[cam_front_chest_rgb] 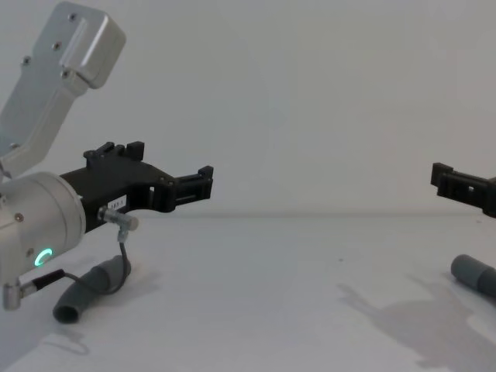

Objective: Use both hands to pick up one end of the pipe from the table, align the ends, and insert them.

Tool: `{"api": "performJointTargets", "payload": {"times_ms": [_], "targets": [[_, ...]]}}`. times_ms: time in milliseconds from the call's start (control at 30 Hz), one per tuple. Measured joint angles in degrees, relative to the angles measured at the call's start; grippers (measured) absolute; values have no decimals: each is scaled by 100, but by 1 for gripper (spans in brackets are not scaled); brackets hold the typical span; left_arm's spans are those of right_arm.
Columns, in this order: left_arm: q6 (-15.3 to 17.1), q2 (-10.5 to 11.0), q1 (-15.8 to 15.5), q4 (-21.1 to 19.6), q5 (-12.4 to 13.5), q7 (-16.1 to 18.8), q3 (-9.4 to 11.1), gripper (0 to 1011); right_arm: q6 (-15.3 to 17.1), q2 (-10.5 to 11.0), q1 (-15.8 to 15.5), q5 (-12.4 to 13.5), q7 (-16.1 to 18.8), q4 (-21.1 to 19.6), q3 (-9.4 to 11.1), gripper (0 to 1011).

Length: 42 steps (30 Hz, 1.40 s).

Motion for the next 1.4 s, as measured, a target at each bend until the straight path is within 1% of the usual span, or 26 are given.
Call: {"api": "performJointTargets", "payload": {"times_ms": [1400], "targets": [[0, 0, 0, 0, 0, 0, 0, 1001, 0, 0, 0, 0, 0, 0, 0, 1000]]}}
